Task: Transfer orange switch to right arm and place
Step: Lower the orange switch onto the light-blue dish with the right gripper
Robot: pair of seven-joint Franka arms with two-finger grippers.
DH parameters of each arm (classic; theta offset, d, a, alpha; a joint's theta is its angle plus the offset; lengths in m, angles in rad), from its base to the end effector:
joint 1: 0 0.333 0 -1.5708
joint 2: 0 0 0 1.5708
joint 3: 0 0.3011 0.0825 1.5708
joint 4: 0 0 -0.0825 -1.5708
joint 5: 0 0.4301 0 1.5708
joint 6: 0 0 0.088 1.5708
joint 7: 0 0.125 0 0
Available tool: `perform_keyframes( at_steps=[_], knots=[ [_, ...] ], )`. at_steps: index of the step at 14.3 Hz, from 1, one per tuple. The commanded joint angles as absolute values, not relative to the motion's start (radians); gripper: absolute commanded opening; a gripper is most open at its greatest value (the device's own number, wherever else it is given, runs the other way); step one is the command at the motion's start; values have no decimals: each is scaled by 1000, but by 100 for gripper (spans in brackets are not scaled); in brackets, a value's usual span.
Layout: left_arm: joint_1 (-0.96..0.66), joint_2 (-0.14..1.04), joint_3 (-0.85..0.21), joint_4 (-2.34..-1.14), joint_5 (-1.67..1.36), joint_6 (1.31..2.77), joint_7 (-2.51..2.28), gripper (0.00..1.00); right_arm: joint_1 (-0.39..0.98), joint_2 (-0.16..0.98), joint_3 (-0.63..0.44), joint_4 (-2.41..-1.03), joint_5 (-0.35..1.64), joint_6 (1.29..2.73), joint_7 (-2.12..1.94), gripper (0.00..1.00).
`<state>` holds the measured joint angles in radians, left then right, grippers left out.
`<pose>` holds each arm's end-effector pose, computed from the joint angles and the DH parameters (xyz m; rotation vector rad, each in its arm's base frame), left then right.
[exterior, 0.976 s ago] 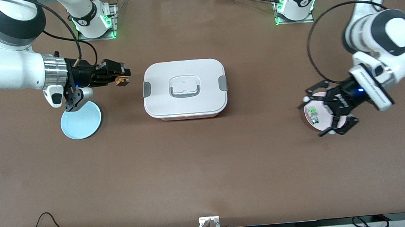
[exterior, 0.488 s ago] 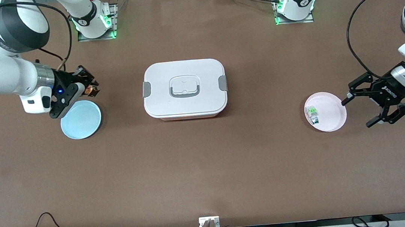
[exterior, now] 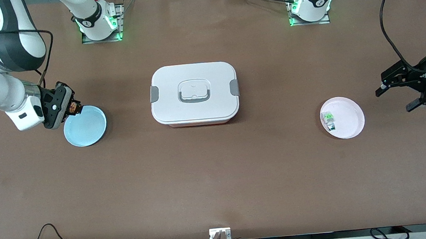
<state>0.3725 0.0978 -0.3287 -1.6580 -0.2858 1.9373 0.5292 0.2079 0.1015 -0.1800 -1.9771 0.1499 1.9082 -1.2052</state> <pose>0.6583 0.0119 0.5270 2.8166 -0.5752 0.3831 0.5939 0.0307 0.3506 -2.4568 -1.6287 0.1090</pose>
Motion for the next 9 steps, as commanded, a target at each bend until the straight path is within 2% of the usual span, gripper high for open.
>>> perform_keyframes(
  at_steps=[1, 4, 6, 9],
  knots=[
    [319, 75, -313, -1605, -145, 1804, 324, 100, 209, 84, -198, -2090, 109, 2055, -1313, 10],
    [270, 63, -290, -1557, -75, 1663, 169, 100, 209, 116, -236, -2207, 109, 2266, -1405, 10],
    [209, 61, -227, -1542, -71, 1564, 44, 100, 209, 172, -250, -2241, 110, 2391, -1437, 10],
    [163, 61, -203, -1507, 3, 1494, -108, 100, 207, 256, -250, -2264, 110, 2537, -1445, 10]
  ],
)
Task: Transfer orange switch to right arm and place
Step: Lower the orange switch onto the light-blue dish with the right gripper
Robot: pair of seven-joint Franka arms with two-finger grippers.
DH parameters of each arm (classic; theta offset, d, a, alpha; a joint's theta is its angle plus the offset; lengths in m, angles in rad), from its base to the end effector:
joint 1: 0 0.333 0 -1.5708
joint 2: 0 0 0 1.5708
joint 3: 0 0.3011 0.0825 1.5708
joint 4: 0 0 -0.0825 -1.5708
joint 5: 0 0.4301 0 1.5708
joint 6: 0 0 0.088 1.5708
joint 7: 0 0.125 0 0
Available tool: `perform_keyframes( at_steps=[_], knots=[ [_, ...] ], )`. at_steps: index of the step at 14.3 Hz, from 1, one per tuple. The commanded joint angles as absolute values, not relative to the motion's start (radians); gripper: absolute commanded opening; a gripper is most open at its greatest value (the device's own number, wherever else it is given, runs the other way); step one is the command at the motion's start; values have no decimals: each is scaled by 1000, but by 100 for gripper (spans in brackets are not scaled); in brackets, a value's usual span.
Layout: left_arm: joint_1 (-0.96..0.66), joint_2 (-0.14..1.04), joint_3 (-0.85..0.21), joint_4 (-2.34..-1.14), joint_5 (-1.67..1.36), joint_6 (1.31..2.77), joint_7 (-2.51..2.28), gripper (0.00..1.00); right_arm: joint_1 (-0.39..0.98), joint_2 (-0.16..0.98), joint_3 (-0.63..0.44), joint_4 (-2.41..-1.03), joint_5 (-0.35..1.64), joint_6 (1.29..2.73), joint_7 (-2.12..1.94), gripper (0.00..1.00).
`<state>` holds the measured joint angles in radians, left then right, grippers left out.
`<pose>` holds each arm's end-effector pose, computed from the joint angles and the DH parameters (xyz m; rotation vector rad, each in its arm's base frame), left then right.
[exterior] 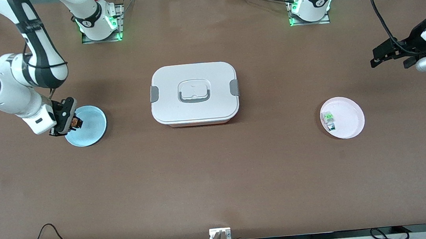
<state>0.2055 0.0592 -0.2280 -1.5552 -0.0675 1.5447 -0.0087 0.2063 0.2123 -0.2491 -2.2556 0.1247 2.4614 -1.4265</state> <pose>0.6119 -0.0190 0.5629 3.0599 -0.0204 -0.1063 0.5644 -0.0266 0.2035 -2.4938 -1.8804 -0.0304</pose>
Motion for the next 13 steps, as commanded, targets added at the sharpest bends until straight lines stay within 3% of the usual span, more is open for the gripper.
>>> perform_keyframes(
  at_steps=[1, 5, 11, 13],
  knots=[
    [158, 61, -198, -1499, 21, 1491, -142, 100, 206, 277, -250, -2269, 112, 2569, -1454, 10],
    [149, 64, -166, -1494, 32, 1491, -138, 100, 206, 333, -249, -2292, 115, 2669, -1462, 10],
    [85, 74, -149, -1466, 29, 1512, -106, 100, 207, 374, -244, -2304, 126, 2680, -1460, 12],
    [60, 60, -111, -1492, 31, 1564, -40, 100, 206, 373, -244, -2310, 127, 2680, -1460, 17]
  ],
)
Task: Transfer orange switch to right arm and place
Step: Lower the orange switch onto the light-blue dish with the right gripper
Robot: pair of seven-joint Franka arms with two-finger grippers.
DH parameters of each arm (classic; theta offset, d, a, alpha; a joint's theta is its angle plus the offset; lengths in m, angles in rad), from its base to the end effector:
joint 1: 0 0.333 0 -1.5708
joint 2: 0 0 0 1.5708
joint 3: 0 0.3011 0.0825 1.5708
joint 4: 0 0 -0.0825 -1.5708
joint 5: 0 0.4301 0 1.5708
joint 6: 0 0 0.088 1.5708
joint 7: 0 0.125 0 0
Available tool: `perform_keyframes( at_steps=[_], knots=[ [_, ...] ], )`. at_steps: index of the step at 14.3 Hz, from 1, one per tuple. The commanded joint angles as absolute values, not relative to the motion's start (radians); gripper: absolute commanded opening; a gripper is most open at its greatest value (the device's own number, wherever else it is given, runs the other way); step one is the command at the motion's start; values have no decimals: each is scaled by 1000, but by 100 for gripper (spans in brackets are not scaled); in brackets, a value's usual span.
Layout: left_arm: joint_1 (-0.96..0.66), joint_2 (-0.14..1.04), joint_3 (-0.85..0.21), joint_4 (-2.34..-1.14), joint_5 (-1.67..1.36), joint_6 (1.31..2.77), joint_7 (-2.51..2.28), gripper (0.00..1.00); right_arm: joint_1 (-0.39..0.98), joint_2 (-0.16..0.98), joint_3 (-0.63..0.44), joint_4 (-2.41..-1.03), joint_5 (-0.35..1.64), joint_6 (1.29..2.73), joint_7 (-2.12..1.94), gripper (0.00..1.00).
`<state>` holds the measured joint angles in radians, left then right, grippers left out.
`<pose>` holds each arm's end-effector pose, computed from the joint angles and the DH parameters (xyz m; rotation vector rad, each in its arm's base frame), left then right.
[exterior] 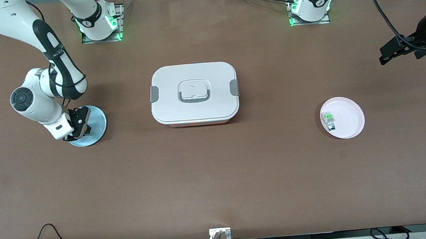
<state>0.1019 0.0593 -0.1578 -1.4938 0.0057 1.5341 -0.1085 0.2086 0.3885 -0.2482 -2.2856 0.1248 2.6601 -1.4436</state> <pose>0.6134 -0.0310 0.5926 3.1383 0.0831 -0.0290 0.5458 -0.0348 0.1144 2.4683 1.8981 -0.0347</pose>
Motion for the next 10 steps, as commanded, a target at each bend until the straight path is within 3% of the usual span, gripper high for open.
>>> perform_keyframes(
  at_steps=[1, 4, 6, 10],
  knots=[
    [58, 49, -101, -1520, 25, 1575, -34, 100, 207, 373, -242, -2310, 127, 2680, -1460, 35],
    [42, 8, -75, -1598, 25, 1630, -34, 100, 207, 370, -242, -2309, 129, 2675, -1457, 100],
    [-7, -6, -17, -1623, 25, 1637, -34, 100, 207, 359, -236, -2304, 130, 2666, -1453, 100],
    [-8, 5, -18, -1605, 23, 1626, -34, 100, 219, 304, -226, -2234, 193, 2564, -1424, 100]
  ],
)
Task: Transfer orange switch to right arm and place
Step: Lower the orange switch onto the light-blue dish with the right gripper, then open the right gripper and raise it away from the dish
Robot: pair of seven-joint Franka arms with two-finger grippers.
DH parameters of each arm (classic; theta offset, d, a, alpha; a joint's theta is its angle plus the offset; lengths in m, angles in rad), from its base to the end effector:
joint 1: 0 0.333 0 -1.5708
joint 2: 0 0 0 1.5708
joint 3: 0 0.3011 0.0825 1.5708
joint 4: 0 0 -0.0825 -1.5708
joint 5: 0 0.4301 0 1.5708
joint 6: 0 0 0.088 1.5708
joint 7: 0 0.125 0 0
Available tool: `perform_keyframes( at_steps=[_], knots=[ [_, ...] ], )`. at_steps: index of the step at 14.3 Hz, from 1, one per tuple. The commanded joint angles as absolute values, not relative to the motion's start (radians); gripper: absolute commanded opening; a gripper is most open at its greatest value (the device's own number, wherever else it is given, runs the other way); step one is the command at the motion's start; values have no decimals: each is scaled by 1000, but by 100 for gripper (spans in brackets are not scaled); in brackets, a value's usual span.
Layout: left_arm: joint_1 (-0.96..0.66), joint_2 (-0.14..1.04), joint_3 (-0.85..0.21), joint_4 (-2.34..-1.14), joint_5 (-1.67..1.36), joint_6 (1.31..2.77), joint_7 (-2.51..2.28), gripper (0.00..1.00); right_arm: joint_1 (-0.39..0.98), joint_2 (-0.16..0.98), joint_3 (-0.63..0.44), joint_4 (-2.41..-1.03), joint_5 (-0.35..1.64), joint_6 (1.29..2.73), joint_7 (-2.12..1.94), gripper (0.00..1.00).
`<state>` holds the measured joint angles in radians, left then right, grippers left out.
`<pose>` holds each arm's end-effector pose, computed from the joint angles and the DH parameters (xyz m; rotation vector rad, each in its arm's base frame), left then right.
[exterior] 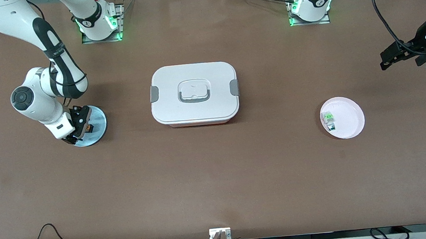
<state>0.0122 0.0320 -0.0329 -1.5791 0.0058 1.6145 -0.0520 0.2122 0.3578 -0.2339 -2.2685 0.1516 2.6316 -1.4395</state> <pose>0.6135 -0.0117 0.5717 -3.1366 -0.0487 -0.0056 0.5566 -0.0227 0.1338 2.4859 1.8919 0.0165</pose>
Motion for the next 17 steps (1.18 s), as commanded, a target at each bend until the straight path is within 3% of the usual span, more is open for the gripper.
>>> perform_keyframes(
  at_steps=[1, 4, 9, 17],
  knots=[
    [-6, 5, -20, -1605, 23, 1626, -34, 100, 219, 293, -222, -2211, 198, 2539, -1395, 100],
    [-6, 5, -17, -1603, 23, 1624, -35, 100, 221, 273, -219, -2133, 198, 2421, -1239, 100],
    [-2, 8, -11, -1582, 23, 1605, -37, 100, 224, 229, -224, -1947, 190, 2102, -961, 100],
    [6, 26, -11, -1559, 34, 1603, -3, 100, 232, 95, -200, -1793, 86, 1801, -410, 100]
  ],
)
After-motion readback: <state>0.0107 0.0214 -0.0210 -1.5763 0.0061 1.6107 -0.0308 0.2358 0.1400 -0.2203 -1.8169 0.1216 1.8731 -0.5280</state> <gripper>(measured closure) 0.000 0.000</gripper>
